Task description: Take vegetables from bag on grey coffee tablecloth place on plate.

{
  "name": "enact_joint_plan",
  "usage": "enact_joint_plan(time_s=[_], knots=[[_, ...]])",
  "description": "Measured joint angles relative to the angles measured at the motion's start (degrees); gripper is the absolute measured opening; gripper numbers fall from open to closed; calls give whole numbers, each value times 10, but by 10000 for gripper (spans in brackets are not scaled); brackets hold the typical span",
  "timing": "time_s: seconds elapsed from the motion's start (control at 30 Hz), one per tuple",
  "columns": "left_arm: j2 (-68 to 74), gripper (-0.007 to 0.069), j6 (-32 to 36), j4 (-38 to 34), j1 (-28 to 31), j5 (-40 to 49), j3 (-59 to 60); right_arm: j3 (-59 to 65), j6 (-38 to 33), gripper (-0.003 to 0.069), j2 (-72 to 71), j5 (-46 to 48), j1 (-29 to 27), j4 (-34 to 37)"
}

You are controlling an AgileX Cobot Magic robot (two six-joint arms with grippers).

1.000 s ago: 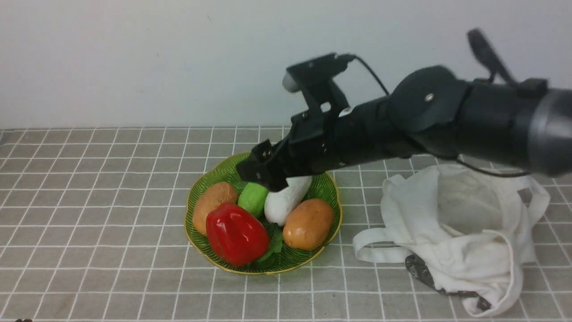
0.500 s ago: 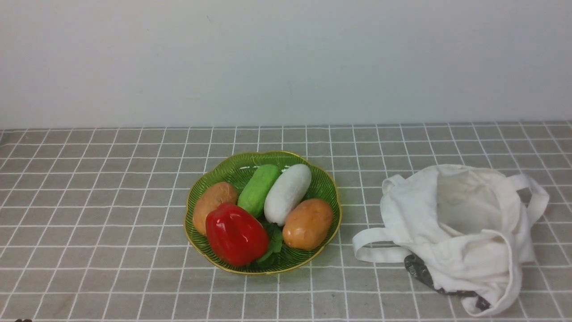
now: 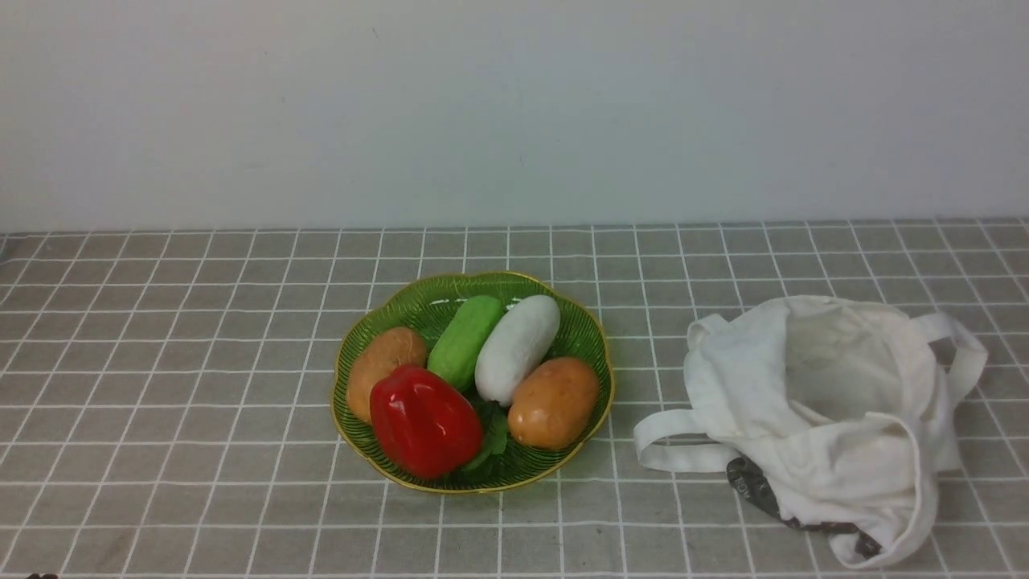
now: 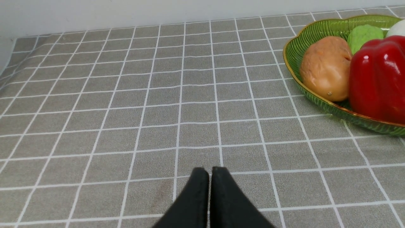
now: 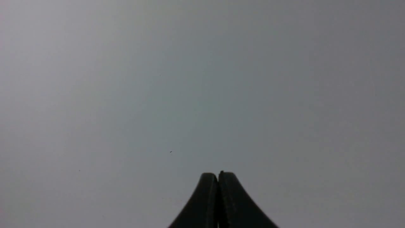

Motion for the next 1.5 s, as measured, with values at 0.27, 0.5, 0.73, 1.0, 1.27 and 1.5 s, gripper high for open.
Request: enact_joint_plan(time_s=[0.27,0.5,0.73,1.0,1.27,1.5], knots=[[0,-5,0,0,0,0,0,85,3,-12,-21,37,0,-6],[0,-5,0,0,0,0,0,106,3,-12,-20,63,-1,-4],[0,-5,0,0,0,0,0,116,-55,-12,-20,51,-1,74],[0,-5,0,0,0,0,0,162,-182,-13,-20,-29,-1,182],[0,-5,0,0,0,0,0,251,-184,-13,-20,-64,-31,182],[0,-5,0,0,0,0,0,372,-184,-13,-19,-64,-152,154]])
